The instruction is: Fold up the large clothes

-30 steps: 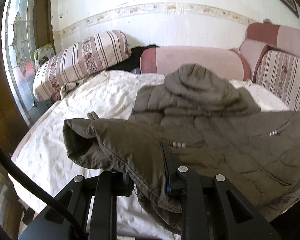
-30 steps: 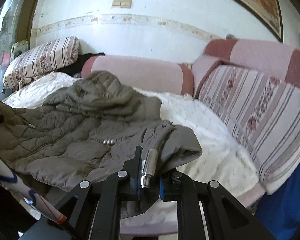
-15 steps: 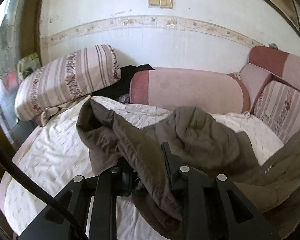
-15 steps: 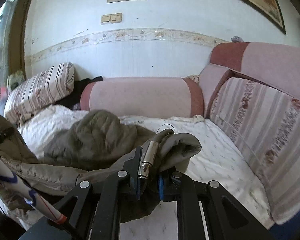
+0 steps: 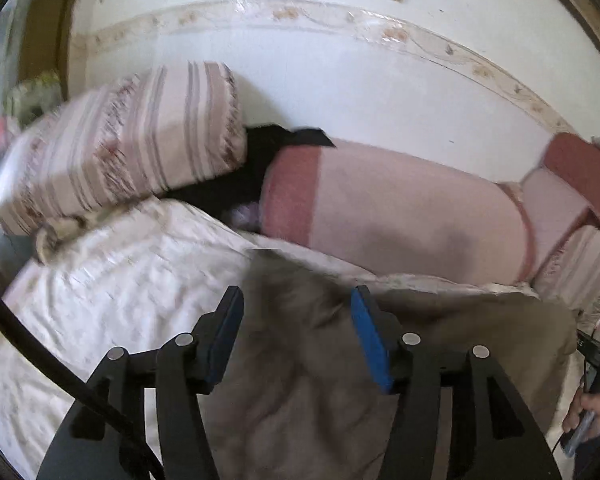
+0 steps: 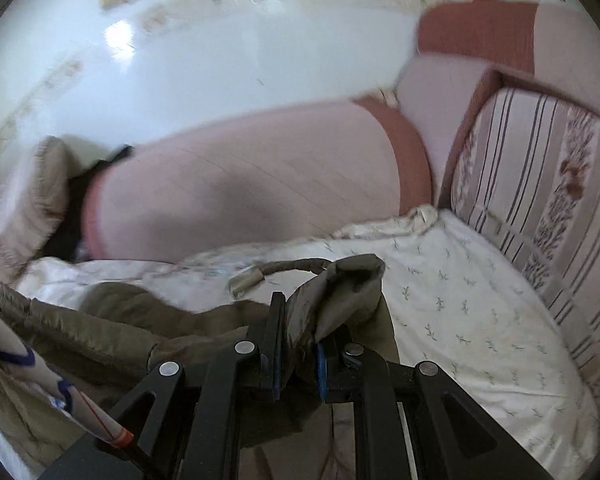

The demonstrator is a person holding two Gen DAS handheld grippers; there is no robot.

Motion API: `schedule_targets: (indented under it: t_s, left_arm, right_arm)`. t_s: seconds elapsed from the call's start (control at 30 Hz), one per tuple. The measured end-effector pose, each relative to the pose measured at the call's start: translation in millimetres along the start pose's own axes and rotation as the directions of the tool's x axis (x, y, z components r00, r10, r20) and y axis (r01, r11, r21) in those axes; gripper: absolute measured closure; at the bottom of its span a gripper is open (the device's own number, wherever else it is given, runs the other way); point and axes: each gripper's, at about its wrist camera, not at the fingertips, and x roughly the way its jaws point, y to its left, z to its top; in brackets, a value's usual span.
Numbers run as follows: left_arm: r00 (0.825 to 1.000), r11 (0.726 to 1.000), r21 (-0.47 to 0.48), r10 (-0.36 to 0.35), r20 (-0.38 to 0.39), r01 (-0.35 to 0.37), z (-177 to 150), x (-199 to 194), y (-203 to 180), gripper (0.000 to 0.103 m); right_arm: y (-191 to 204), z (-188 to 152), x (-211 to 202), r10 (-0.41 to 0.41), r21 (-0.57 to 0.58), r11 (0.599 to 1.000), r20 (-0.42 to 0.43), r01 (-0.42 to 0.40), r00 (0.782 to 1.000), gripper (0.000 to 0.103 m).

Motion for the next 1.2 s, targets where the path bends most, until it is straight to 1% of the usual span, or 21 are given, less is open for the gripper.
schedule_targets:
  t_s: [0.07, 0.13, 0.17, 0.2, 0.23, 0.3, 0.33, 0.37, 0.4, 0.47, 0.53, 0.6, 0.63, 0.73, 0.77, 0.83, 0.87, 0.93, 1.0, 1.13, 1.2]
  left_arm:
    - [1.0, 1.0, 0.0, 0.011, 0.016, -0.011, -5, -3, 0, 0.046]
    - [1.0, 0.999, 0.043, -0.008, 0.009, 0.008, -14, -2, -12, 0.046]
    - [1.0, 0.997, 0.074, -0.025, 0.001, 0.025, -20, 0, -22, 0.046]
    - [0.999, 0.994, 0.103, -0.045, -0.008, 0.045, -26, 2, -34, 0.046]
    - [0.997, 0.989, 0.126, -0.071, -0.02, 0.073, -34, 5, -47, 0.046]
    - [0.991, 0.976, 0.174, -0.119, -0.057, 0.127, -50, 13, -75, 0.046]
    - [0.99, 0.973, 0.189, -0.125, -0.065, 0.135, -56, 16, -85, 0.046]
    - [0.987, 0.966, 0.208, -0.137, -0.086, 0.153, -67, 23, -100, 0.046]
    - [0.984, 0.962, 0.219, -0.144, -0.102, 0.164, -73, 28, -110, 0.046]
    - [0.983, 0.959, 0.231, -0.141, -0.121, 0.166, -87, 41, -128, 0.046]
    - [0.987, 0.962, 0.239, -0.109, -0.116, 0.134, -94, 53, -137, 0.046]
    - [0.984, 0.965, 0.23, -0.089, -0.152, 0.123, -98, 73, -140, 0.046]
    - [0.982, 0.969, 0.218, -0.074, -0.175, 0.112, -99, 86, -140, 0.046]
    - [0.972, 0.972, 0.214, -0.044, -0.229, 0.095, -104, 113, -140, 0.044]
    - [0.972, 0.973, 0.215, -0.033, -0.233, 0.085, -106, 120, -140, 0.042]
    - [0.972, 0.971, 0.228, -0.016, -0.235, 0.071, -109, 132, -140, 0.04]
    - [0.972, 0.97, 0.232, -0.012, -0.235, 0.068, -112, 138, -139, 0.039]
    - [0.97, 0.972, 0.224, -0.014, -0.244, 0.071, -114, 149, -138, 0.038]
    - [0.969, 0.975, 0.213, -0.009, -0.245, 0.062, -114, 161, -139, 0.037]
    - [0.961, 0.972, 0.233, 0.042, -0.274, 0.024, -112, 166, -145, 0.036]
    - [0.959, 0.975, 0.219, 0.041, -0.279, 0.022, -113, 144, -142, 0.037]
  right_arm:
    - [-5, 0, 40, -0.034, 0.03, 0.999, -0.05, 0.035, 0.998, 0.091]
    - [-10, -2, 66, -0.038, 0.061, 0.997, -0.085, 0.043, 0.996, 0.09]
    - [-14, -4, 78, -0.022, 0.082, 0.996, -0.113, 0.031, 0.993, 0.088]
    - [-17, -4, 85, -0.002, 0.099, 0.995, -0.131, 0.015, 0.991, 0.084]
    - [-23, -5, 90, 0.043, 0.137, 0.99, -0.142, -0.023, 0.989, 0.08]
    - [-31, -6, 84, 0.102, 0.174, 0.982, -0.121, -0.08, 0.987, 0.067]
    - [-35, -5, 71, 0.112, 0.17, 0.981, -0.09, -0.096, 0.99, 0.063]
    - [-35, -5, 60, 0.114, 0.162, 0.981, -0.066, -0.102, 0.991, 0.054]
    - [-37, -4, 45, 0.125, 0.148, 0.982, -0.031, -0.119, 0.992, 0.048]
    - [-36, -8, 7, 0.134, 0.086, 0.987, 0.039, -0.137, 0.99, 0.047]
    - [-27, -18, -15, 0.147, 0.017, 0.989, 0.07, -0.148, 0.987, 0.047]
    - [-10, -31, -25, 0.197, -0.062, 0.979, 0.054, -0.194, 0.979, 0.047]
    - [5, -41, -23, 0.225, -0.106, 0.969, 0.021, -0.221, 0.974, 0.047]
    - [43, -65, -4, 0.244, -0.196, 0.949, -0.038, -0.247, 0.969, 0.047]
    - [57, -70, 10, 0.224, -0.226, 0.946, -0.056, -0.231, 0.973, 0.048]
    - [67, -78, 35, 0.189, -0.24, 0.95, -0.069, -0.2, 0.98, 0.048]
    - [70, -81, 51, 0.158, -0.239, 0.956, -0.076, -0.171, 0.985, 0.048]
    - [71, -85, 78, 0.125, -0.234, 0.961, -0.112, -0.148, 0.986, 0.046]
    - [70, -88, 97, 0.122, -0.209, 0.967, -0.137, -0.149, 0.983, 0.045]
    - [72, -82, 112, 0.096, -0.195, 0.972, -0.18, -0.131, 0.979, 0.045]
    - [67, -80, 105, 0.106, -0.176, 0.974, -0.187, -0.14, 0.977, 0.044]
